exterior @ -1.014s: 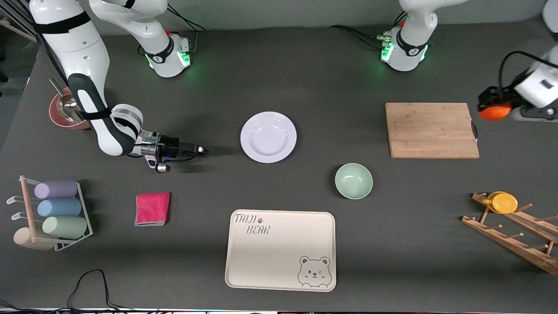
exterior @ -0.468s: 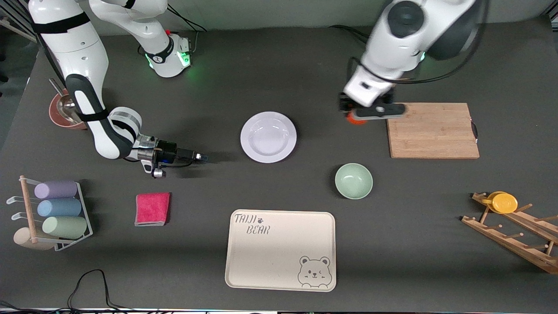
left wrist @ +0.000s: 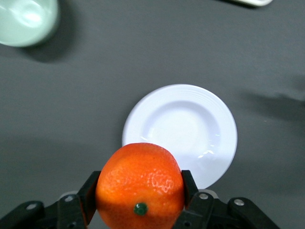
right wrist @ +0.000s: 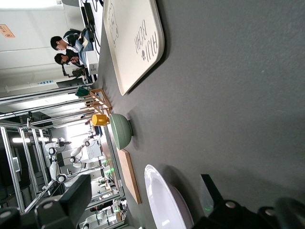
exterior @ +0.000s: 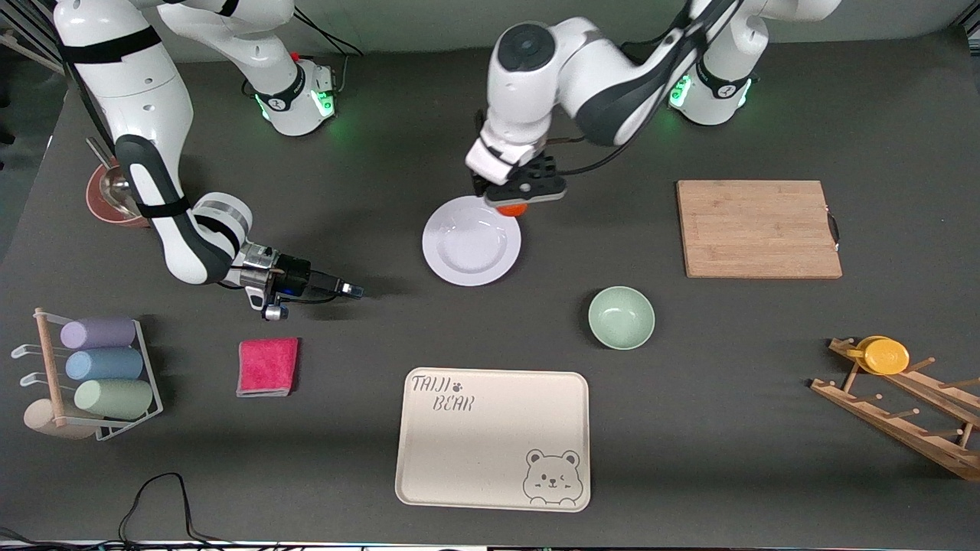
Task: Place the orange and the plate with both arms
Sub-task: 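Carry the orange with the left gripper over the white plate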
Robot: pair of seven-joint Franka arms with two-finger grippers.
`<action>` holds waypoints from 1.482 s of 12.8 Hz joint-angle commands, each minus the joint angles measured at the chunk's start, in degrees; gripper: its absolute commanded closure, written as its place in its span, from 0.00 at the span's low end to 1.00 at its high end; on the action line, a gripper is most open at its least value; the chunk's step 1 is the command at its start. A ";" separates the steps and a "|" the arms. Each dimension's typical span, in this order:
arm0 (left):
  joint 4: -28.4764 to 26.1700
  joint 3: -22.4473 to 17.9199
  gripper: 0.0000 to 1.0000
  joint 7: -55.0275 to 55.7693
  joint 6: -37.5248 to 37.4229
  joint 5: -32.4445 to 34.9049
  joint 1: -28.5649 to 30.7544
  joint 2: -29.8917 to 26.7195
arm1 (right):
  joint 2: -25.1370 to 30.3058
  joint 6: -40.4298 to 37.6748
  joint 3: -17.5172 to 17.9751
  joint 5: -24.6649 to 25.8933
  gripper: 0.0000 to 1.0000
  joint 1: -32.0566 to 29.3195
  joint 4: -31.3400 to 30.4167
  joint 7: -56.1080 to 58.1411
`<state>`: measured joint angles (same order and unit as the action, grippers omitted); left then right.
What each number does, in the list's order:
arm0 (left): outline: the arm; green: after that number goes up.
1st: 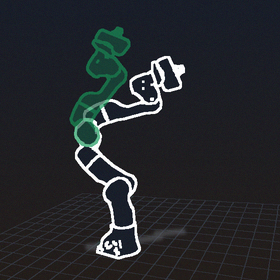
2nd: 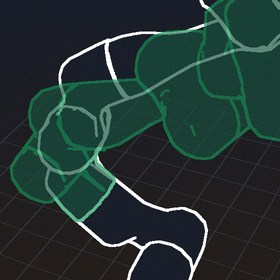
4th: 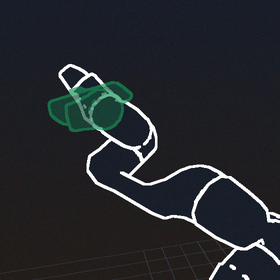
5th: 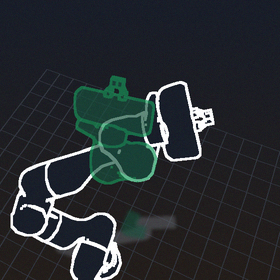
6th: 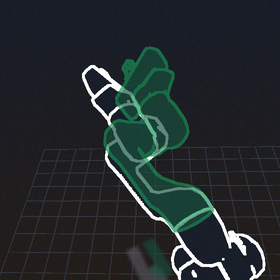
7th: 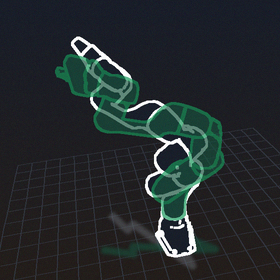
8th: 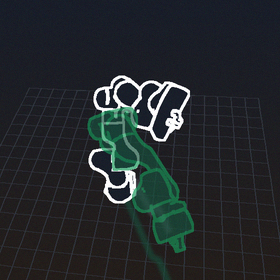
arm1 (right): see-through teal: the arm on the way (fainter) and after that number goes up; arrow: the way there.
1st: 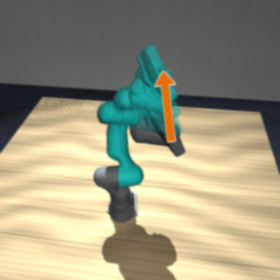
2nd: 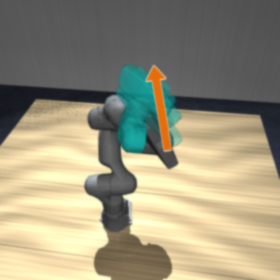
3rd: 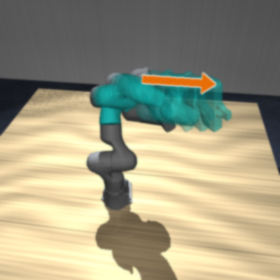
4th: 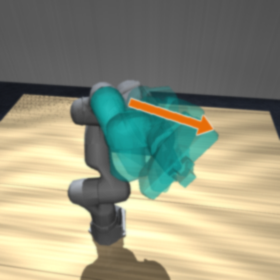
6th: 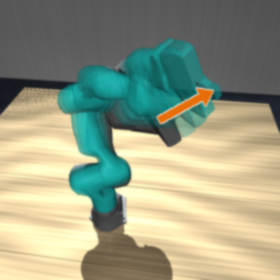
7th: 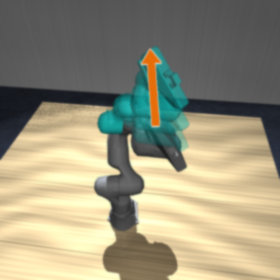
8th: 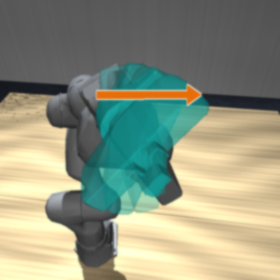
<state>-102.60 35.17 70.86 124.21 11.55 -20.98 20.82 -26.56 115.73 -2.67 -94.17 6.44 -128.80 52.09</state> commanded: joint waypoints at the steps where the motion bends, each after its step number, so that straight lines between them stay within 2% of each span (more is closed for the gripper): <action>1: 5.39 -0.89 0.57 6.56 2.08 4.70 -3.80 7.20 | 0.02 0.90 0.64 -4.34 0.00 1.99 -1.53 -0.85; 6: 6.80 -1.68 0.57 11.49 4.73 10.24 -7.06 13.79 | 3.08 1.42 0.82 -12.87 0.00 7.44 -6.63 -0.07; 8: 6.97 -1.86 0.57 11.49 6.91 12.17 -7.06 17.04 | 3.71 1.34 0.91 -13.15 0.00 7.53 -9.09 3.34; 11: 6.89 -4.31 0.57 11.49 10.79 13.68 -8.28 20.04 | 3.88 1.25 1.17 -14.37 0.00 7.36 -11.73 8.80; 14: 6.97 -7.47 0.57 11.49 13.07 13.68 -11.27 21.45 | 3.53 1.42 1.87 -17.19 0.00 7.45 -11.74 11.89; 17: 6.97 -8.71 0.56 11.49 13.87 13.41 -13.56 22.24 | 3.62 1.51 2.66 -19.30 0.00 7.80 -12.09 12.07; 18: 6.97 -8.80 0.49 11.49 13.87 13.50 -13.65 22.42 | 3.79 1.60 2.93 -20.69 0.00 7.97 -12.52 12.33; 19: 6.97 -8.80 0.11 11.32 13.87 13.68 -13.65 22.42 | 3.80 1.77 3.89 -22.10 0.00 8.06 -12.79 14.42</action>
<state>-97.26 27.43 80.89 137.94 24.05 -33.37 42.61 -24.67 116.11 -0.04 -112.57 13.68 -139.64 62.82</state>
